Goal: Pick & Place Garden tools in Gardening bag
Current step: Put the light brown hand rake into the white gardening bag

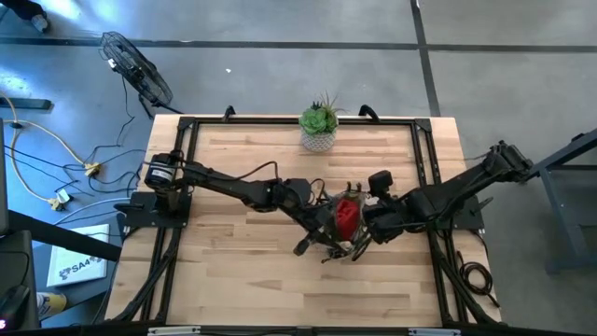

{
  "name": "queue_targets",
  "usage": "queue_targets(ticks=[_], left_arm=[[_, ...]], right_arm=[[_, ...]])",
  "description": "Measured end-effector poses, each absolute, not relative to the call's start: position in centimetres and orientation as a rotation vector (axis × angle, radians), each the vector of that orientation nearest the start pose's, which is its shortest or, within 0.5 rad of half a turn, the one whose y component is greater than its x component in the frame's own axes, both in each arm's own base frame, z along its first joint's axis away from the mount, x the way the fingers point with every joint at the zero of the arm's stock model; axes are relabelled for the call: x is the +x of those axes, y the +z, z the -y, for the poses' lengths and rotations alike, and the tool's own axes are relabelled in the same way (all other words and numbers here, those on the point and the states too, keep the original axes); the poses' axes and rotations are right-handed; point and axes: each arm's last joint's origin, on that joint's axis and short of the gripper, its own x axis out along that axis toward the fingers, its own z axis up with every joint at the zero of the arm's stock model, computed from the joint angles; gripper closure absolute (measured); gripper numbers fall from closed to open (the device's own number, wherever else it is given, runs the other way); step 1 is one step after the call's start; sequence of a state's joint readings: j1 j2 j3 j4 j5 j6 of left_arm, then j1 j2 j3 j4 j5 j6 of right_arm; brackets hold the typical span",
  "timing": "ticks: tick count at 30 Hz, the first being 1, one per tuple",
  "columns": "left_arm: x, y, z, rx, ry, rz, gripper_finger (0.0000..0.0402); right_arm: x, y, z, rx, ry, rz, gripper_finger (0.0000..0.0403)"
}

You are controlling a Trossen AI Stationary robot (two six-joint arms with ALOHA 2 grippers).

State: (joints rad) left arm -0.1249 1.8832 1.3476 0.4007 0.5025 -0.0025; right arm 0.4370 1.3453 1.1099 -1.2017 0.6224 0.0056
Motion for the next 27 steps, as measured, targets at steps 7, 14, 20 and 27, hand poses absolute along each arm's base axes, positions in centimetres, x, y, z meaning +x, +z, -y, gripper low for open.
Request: queue_targets(ticks=[7, 14, 20, 27], left_arm=[[43.2, 28.6, 6.7, -0.002, -0.598, -0.163, 0.0349], [41.6, 32.0, 6.2, 0.100, -0.482, -0.156, 0.0349], [40.4, 33.3, 6.0, 0.157, -0.445, -0.165, 0.0349], [40.4, 33.0, 5.9, 0.238, -0.447, -0.175, 0.0349]], right_arm=[[20.4, 27.1, -8.5, -0.707, -0.171, -1.268, 0.0174], [19.9, 27.2, -9.2, -0.780, -0.186, -1.237, 0.0174], [19.9, 27.6, -9.0, -0.919, -0.311, -1.155, 0.0174], [18.6, 29.2, -8.6, -1.031, -0.459, -1.010, 0.0174]])
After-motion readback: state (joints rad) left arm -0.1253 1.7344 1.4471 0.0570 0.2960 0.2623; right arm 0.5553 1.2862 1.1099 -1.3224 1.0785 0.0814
